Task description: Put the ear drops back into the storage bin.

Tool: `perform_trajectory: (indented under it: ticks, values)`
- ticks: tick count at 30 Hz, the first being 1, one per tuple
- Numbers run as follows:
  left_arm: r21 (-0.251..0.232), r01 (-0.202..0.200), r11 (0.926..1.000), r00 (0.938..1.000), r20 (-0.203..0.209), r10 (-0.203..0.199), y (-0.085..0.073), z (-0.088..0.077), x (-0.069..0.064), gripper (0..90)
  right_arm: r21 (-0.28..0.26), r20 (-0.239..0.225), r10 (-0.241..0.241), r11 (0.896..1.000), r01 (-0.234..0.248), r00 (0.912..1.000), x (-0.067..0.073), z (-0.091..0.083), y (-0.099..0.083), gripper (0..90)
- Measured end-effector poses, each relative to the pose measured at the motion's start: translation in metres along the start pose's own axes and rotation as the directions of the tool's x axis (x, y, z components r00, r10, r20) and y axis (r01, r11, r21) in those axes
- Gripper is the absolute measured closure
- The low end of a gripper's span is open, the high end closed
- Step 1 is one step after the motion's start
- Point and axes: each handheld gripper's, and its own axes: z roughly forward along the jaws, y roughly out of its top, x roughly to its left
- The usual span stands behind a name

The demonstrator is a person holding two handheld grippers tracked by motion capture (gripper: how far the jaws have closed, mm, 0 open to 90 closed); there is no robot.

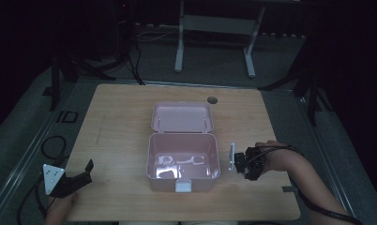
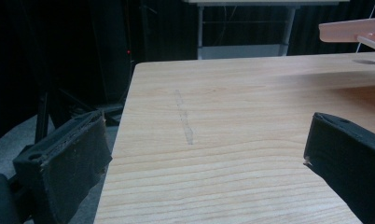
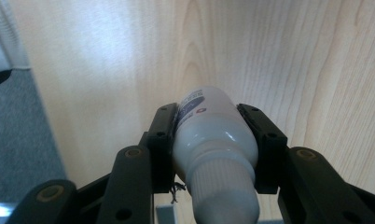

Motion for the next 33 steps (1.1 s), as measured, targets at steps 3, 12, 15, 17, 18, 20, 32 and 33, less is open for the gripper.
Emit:
perform_trajectory:
  ticks: [3, 12, 15, 17, 18, 20, 32, 33]
  values:
    - [0.0, 0.001, 1.0, 1.0, 0.0, -0.001, 0.0, 0.0, 0.0, 0.4, -0.018, -0.018, 0.034, 0.999, -0.035, 0.9992, 0.001, -0.009, 0.004, 59.7]
    - [0.0, 0.005, 1.0, 1.0, 0.0, -0.005, 0.0, 0.0, 0.0, 0.4, -0.044, -0.013, 0.068, 0.997, -0.068, 0.9976, -0.001, -0.044, 0.012, 59.7]
    - [0.0, 0.004, 1.0, 1.0, 0.0, -0.004, 0.0, 0.0, 0.0, 0.4, -0.055, 0.0, 0.064, 0.996, -0.064, 0.9979, 0.0, -0.059, 0.018, 59.7]
    - [0.0, 0.004, 1.0, 1.0, 0.0, -0.004, 0.0, 0.0, 0.0, 0.4, -0.062, 0.003, 0.064, 0.996, -0.064, 0.9979, 0.0, -0.067, 0.022, 59.7]
    - [0.0, 0.002, 1.0, 1.0, 0.0, -0.002, 0.0, 0.0, 0.0, 0.4, -0.065, 0.008, 0.059, 0.996, -0.059, 0.9982, 0.0, -0.071, 0.024, 59.7]
    - [0.0, 0.002, 1.0, 1.0, 0.001, -0.002, 0.0, 0.0, 0.0, 0.4, -0.07, 0.009, 0.056, 0.996, -0.055, 0.9984, -0.001, -0.078, 0.028, 59.7]
    - [0.001, 0.004, 1.0, 1.0, 0.003, -0.004, 0.0, 0.0, 0.001, 0.4, -0.089, 0.025, 0.031, 0.996, -0.029, 0.9992, -0.006, -0.104, 0.051, 59.7]
    - [0.0, 0.004, 1.0, 1.0, 0.003, -0.004, 0.0, 0.0, 0.0, 0.4, -0.09, 0.029, 0.032, 0.996, -0.029, 0.9991, -0.007, -0.105, 0.054, 59.7]
